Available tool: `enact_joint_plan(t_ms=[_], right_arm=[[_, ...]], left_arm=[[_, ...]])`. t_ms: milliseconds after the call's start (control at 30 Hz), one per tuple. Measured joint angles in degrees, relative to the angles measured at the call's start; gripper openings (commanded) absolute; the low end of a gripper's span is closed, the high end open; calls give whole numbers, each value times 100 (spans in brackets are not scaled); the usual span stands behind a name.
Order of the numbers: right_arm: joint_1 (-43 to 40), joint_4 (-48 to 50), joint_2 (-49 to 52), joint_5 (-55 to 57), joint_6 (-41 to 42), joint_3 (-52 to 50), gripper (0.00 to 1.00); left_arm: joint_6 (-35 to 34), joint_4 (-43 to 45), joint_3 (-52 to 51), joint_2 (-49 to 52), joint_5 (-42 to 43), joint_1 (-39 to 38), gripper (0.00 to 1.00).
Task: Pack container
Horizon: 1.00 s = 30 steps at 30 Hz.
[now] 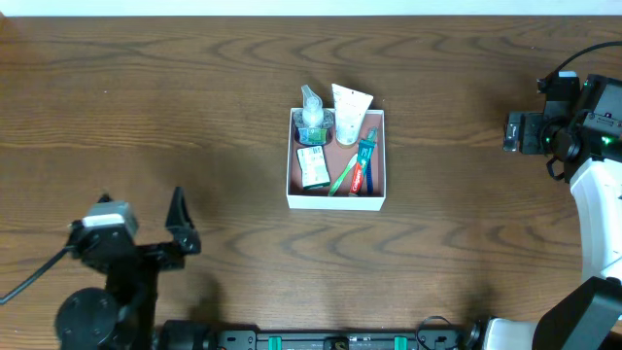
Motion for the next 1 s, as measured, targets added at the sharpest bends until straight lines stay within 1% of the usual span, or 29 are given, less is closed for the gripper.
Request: enact_joint_plan(t_ms=[133,200,267,467,633,1000], right_arm=[[0,0,0,0,0,0,99],[0,0,0,0,0,0,99],[0,0,0,0,0,0,99],[0,-2,0,0,0,0,99],[0,0,0,0,0,0,99],[0,0,0,0,0,0,99]], left_arm=[[120,1141,-957,-323,389,210,98],[138,1567,-1388,-492,496,271,98],[153,1937,-1794,-669,581,302,98],[153,2597,-2780,-1235,782,302,98],[155,2957,-3381,-1580,949,302,98],[153,2997,-4024,-1674,1150,302,98]])
